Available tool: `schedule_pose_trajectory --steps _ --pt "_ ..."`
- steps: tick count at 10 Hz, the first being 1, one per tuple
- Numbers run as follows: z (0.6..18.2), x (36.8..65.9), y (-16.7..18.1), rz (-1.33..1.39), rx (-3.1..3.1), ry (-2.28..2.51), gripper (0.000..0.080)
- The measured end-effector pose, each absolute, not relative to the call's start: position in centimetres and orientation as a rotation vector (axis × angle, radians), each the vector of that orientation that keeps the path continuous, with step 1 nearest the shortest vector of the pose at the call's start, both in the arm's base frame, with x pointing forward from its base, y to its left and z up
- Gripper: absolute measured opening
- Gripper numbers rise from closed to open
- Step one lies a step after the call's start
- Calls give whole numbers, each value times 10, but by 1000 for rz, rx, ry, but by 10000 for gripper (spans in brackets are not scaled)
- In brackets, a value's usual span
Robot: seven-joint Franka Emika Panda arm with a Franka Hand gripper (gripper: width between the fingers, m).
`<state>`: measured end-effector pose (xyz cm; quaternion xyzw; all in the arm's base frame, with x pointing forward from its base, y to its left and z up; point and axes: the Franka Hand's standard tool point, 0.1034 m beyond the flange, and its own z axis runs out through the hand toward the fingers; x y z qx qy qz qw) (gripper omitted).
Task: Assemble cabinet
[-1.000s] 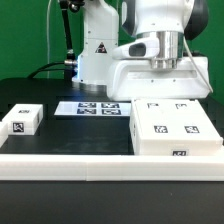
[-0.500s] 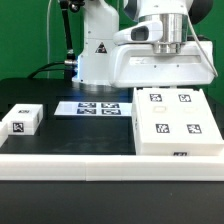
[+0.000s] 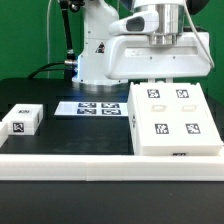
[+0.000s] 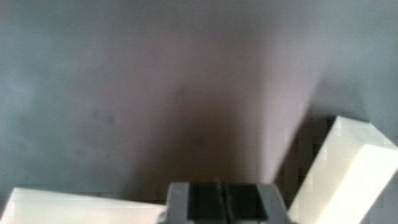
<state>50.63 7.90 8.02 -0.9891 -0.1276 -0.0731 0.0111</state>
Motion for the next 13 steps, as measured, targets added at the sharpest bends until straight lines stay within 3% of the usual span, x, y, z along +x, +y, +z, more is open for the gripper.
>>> schedule_pose_trajectory --steps 2,7,11,13 --pt "90 514 83 -227 -3080 -403 2" --pt "88 512 82 -215 -3081 -402 2" --pt "111 527 83 -108 -3072 -394 2" --pt "111 526 83 -89 -3071 -393 2"
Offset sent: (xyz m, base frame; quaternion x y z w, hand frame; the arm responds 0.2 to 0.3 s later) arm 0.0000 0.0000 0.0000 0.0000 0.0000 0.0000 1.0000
